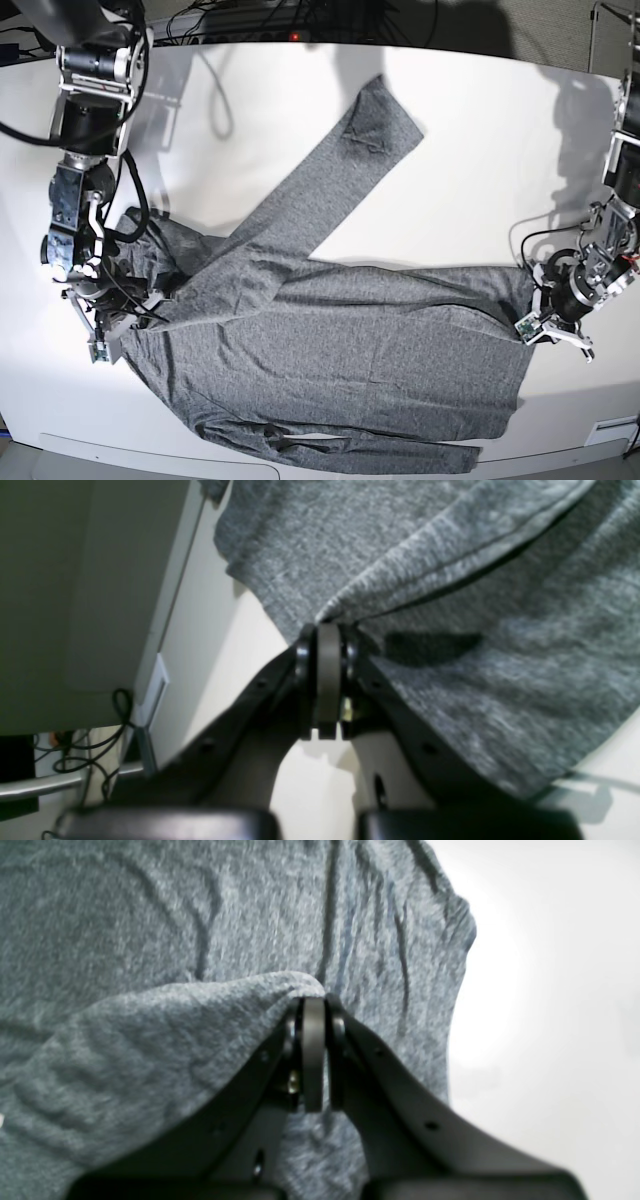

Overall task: Fold the T-shirt properly
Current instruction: 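Lower the folded sleeve onto the shirt and release with the right gripper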

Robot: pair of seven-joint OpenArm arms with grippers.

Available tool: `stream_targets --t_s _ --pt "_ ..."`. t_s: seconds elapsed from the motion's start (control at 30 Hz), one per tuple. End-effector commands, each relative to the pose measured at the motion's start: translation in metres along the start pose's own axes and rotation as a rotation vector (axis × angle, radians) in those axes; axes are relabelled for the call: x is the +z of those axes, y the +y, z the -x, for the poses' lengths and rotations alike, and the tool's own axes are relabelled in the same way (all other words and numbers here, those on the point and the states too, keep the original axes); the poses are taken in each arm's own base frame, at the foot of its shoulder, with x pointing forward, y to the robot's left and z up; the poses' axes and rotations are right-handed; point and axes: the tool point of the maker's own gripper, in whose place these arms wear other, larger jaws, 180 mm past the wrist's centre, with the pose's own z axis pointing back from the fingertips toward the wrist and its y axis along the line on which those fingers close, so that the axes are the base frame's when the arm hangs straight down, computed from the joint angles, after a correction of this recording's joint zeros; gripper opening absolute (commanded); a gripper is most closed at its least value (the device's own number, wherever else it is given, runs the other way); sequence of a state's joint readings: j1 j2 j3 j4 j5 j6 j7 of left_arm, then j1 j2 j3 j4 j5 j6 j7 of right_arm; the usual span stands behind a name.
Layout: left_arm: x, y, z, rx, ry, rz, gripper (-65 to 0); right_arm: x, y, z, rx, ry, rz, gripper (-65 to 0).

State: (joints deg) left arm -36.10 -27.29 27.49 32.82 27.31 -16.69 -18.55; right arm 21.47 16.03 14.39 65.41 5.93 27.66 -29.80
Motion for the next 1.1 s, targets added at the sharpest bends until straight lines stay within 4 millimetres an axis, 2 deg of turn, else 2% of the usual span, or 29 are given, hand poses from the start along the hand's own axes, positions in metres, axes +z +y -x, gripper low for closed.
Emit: stream_targets --t_s 0.0,0.27,0.73,0.93,1.07 --pt "0.002 0.031 -0.004 -0.010 -0.010 -0.060 -65.0 0.003 -0.010 -0.030 -0.003 -0.072 0.023 -65.0" --pt "0.004 0.038 0.005 -0.017 0.022 -0.103 -65.0 0.002 -0.015 -0.036 -0.023 -0.109 0.046 -65.0" --pt "0.004 0.038 0.005 -0.017 0.022 -0.103 -65.0 0.003 -0.012 -0.044 -0.009 -0.151 0.027 -65.0" --pt "0.004 0.037 0.008 -0.015 0.033 -0.101 -65.0 0.002 -0.006 -0.042 0.004 -0.146 -0.006 -65.0" --pt "0.000 0.030 0.015 0.016 0.057 -0.088 -65.0 -0.004 -0.004 -0.031 -0.030 -0.131 -0.021 -65.0"
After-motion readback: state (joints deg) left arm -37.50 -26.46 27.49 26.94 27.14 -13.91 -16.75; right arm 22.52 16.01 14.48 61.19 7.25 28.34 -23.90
